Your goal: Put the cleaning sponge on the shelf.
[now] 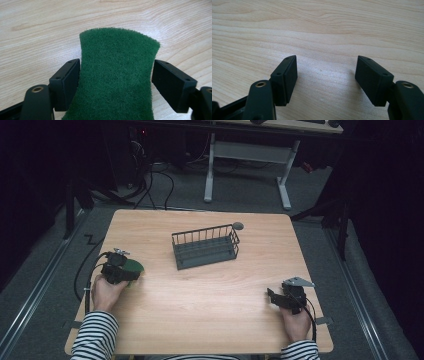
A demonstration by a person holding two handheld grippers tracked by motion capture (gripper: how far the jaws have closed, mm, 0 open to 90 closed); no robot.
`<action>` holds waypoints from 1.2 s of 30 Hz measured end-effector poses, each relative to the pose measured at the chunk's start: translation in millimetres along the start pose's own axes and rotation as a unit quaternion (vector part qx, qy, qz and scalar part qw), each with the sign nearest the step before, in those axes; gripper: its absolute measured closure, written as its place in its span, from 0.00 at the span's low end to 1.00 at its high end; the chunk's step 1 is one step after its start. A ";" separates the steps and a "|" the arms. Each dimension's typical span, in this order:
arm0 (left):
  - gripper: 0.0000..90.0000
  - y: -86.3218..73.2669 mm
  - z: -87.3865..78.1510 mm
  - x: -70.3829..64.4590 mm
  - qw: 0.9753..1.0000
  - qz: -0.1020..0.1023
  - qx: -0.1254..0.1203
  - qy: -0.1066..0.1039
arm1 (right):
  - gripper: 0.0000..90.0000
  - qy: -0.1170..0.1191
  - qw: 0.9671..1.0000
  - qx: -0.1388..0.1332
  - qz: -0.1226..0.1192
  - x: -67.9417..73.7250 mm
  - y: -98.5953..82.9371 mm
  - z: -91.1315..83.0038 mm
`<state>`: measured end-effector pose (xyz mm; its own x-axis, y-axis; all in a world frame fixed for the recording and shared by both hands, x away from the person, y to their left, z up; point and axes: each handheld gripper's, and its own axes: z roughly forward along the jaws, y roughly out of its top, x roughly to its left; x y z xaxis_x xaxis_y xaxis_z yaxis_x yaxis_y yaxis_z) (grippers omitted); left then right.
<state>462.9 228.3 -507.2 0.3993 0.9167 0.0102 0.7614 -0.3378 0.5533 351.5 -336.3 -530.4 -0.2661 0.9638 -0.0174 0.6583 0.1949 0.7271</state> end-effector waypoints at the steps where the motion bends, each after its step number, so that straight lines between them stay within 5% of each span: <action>1: 0.27 -0.1 0.5 0.2 1.000 0.000 0.001 -0.001 | 0.38 0.000 1.000 0.000 0.000 0.0 0.0 0.0; 21: 0.33 -0.6 -0.9 -0.2 1.000 0.008 0.004 0.002 | 0.38 0.000 1.000 0.000 0.000 0.0 0.0 0.0; 36: 0.34 0.1 -12.7 -2.2 1.000 -0.004 -0.013 -0.016 | 0.38 0.000 1.000 0.000 0.000 0.0 0.0 0.0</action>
<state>455.6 228.9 -496.6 0.4093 0.9122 -0.0203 0.7512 -0.3243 0.5749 351.6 -336.3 -530.4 -0.2664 0.9637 -0.0176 0.6585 0.1953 0.7268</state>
